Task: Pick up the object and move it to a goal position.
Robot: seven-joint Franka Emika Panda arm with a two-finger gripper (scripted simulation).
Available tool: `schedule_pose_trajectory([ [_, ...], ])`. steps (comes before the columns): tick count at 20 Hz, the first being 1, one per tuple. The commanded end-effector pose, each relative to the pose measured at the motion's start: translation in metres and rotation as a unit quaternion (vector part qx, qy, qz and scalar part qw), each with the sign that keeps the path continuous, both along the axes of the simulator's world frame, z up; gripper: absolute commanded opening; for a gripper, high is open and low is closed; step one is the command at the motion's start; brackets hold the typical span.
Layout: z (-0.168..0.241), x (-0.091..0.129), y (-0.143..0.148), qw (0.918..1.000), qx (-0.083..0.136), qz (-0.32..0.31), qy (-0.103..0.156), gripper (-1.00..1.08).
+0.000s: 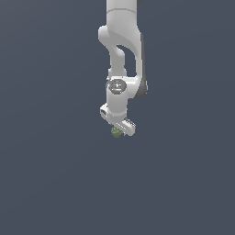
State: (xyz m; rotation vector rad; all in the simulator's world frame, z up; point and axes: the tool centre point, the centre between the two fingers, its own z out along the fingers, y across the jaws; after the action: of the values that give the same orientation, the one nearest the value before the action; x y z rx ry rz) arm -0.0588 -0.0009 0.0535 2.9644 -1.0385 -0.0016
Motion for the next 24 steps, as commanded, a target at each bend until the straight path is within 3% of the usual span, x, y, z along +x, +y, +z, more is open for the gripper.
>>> schedule_pose_trajectory([
  [1, -0.007, 0.001, 0.0, 1.0, 0.0, 0.0, -0.001, 1.0],
  [4, -0.009, 0.001, 0.0, 1.0, 0.0, 0.0, -0.001, 1.0],
  [5, -0.009, 0.001, 0.0, 1.0, 0.0, 0.0, -0.001, -1.0],
  [17, -0.007, 0.002, 0.0, 1.0, 0.0, 0.0, -0.001, -1.0],
  [24, 0.013, 0.01, -0.018, 1.0, 0.0, 0.0, -0.001, -1.0],
])
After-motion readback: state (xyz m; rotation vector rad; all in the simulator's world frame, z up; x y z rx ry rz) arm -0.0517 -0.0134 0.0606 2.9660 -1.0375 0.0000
